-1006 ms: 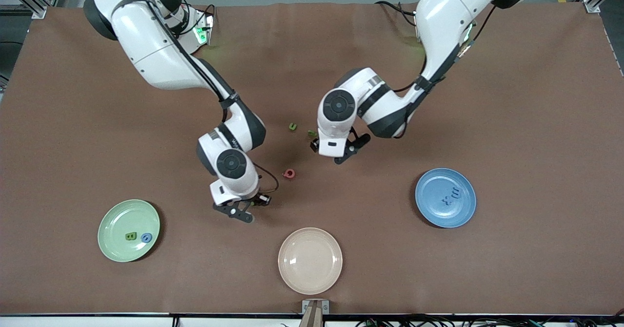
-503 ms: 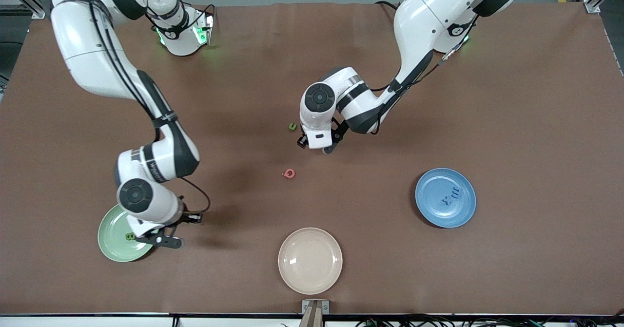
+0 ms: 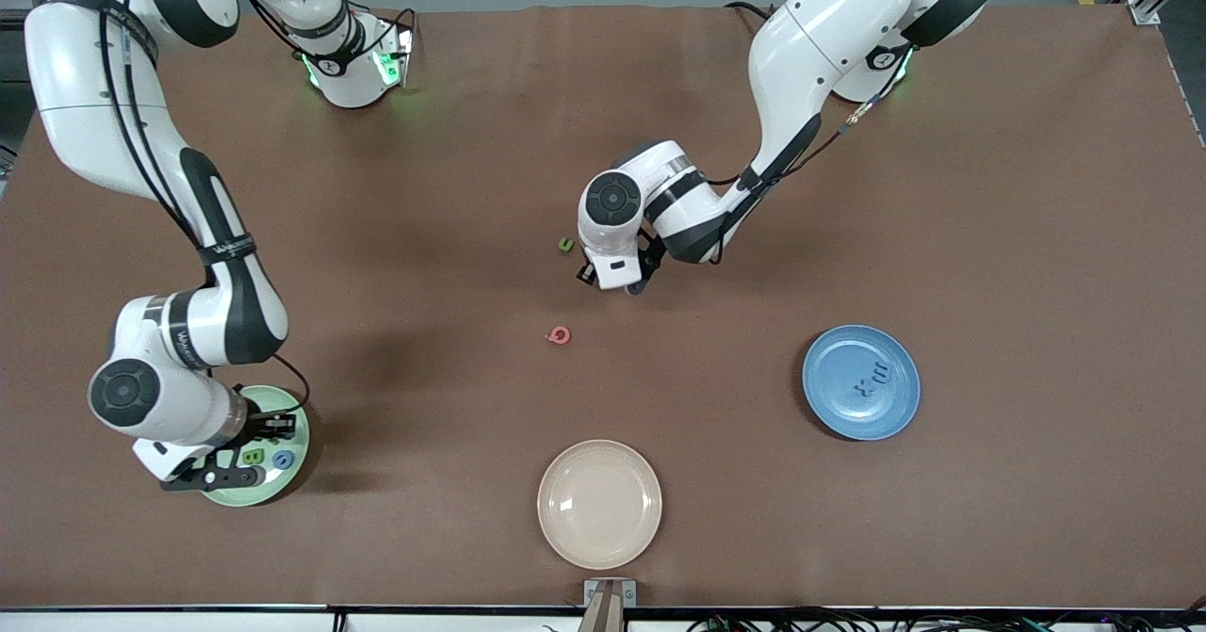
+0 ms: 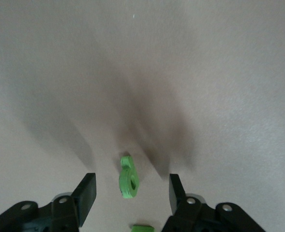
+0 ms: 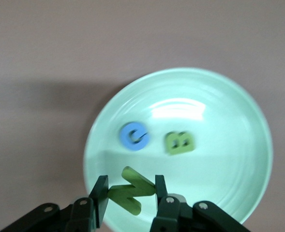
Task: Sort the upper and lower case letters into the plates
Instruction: 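Carry the N to the green plate while the left gripper grasps the green d, then place the d on the blue plate while the right gripper reaches the pink Q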
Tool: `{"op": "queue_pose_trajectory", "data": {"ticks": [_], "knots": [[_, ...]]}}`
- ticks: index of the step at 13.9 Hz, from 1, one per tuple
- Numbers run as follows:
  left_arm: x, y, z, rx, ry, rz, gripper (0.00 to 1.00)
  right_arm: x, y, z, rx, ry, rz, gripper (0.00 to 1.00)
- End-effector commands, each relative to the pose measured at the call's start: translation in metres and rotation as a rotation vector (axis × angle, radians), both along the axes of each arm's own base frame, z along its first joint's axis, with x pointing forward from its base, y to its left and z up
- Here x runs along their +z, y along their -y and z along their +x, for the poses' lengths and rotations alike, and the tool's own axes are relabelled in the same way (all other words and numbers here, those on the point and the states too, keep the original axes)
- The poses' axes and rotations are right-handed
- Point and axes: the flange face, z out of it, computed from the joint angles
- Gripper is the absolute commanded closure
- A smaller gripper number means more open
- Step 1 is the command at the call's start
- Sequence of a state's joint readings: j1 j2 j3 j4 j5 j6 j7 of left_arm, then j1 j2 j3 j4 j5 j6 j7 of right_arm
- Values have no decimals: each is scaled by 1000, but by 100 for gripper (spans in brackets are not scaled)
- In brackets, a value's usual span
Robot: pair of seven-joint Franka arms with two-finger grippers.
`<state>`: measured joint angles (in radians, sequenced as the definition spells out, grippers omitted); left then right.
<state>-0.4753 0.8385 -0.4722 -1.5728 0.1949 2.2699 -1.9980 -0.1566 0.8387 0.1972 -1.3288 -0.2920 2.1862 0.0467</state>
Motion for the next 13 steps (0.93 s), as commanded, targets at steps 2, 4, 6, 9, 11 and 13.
{"op": "queue_pose_trajectory", "data": {"ticks": [2,4,6,9,11,13], "knots": [[-6,3,-5,10,26,17,66,-5,5,-1,43,25,15,24],[-9,-2,-1,4,30,28,84,-6,-7,-1,49,21,19,12],[-3,-7,9,-16,65,40,100,-4,-33,-2,58,18,31,11],[31,-34,53,-82,166,123,100,-2,-94,-11,-25,-25,41,10],[57,-87,104,-162,170,188,100,2,-142,-21,-103,-51,72,9],[81,-150,151,-270,168,182,100,3,-195,-38,-185,-81,107,9]]}}
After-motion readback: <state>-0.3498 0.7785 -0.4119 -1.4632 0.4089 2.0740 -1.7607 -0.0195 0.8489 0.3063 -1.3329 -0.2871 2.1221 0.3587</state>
